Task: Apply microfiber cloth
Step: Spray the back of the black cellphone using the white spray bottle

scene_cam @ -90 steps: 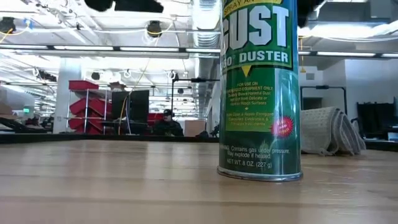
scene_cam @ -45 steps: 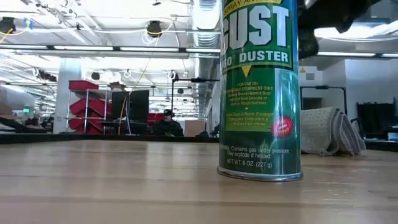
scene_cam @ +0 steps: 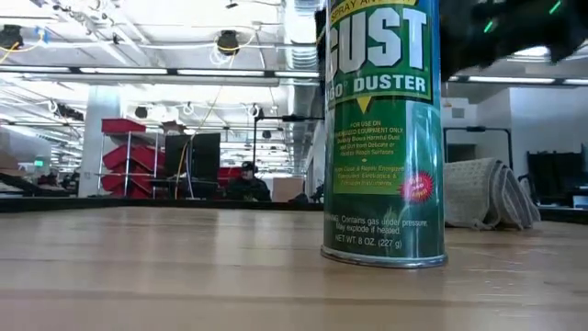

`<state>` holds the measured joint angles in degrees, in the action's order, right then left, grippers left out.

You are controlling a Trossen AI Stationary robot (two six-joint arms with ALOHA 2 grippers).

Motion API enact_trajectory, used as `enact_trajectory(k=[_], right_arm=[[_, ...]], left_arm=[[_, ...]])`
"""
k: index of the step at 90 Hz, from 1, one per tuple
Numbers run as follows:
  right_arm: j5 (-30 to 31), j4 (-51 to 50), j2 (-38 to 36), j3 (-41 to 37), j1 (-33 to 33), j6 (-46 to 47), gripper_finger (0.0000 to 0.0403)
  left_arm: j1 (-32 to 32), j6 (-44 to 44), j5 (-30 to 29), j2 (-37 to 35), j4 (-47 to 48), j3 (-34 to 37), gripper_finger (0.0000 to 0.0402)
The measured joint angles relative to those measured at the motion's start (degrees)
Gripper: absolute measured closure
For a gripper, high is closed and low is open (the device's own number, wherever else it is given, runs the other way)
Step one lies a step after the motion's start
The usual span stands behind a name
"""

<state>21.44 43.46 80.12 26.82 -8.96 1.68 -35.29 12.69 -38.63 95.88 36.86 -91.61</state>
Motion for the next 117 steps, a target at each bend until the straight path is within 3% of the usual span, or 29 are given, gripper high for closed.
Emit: enact_trajectory(k=[17, 27, 62, 76, 100, 117], right_arm=[[-15.9, 13.4, 8.7, -1.3, 11.4, -3.0, 0.0391], [-24.0, 20.8, 14.6, 0.2, 16.3, -2.8, 0.0391], [-34.5, 22.9, 26.0, 8.7, 22.4, -3.1, 0.0391], [-39.4, 20.0, 26.2, 10.5, 25.1, -3.2, 0.0391], [-52.9, 20.4, 26.2, 10.4, 27.5, 1.3, 0.0391], [-53.8, 20.9, 26.2, 10.4, 26.1, 1.5, 0.0391]], left_arm=[[2.5, 3.3, 3.0, 0.5, -0.1, -0.1, 0.0401], [5.8, 3.8, 7.7, 0.6, -0.2, -0.1, 0.0401], [12.8, 9.3, 17.4, 0.7, 3.1, -1.9, 0.0401], [13.0, 11.2, 17.6, 0.9, 5.0, -3.5, 0.0401], [13.6, 13.0, 21.1, 0.9, 6.1, -4.4, 0.0401], [14.1, 13.6, 23.5, 0.9, 6.3, -4.4, 0.0401]])
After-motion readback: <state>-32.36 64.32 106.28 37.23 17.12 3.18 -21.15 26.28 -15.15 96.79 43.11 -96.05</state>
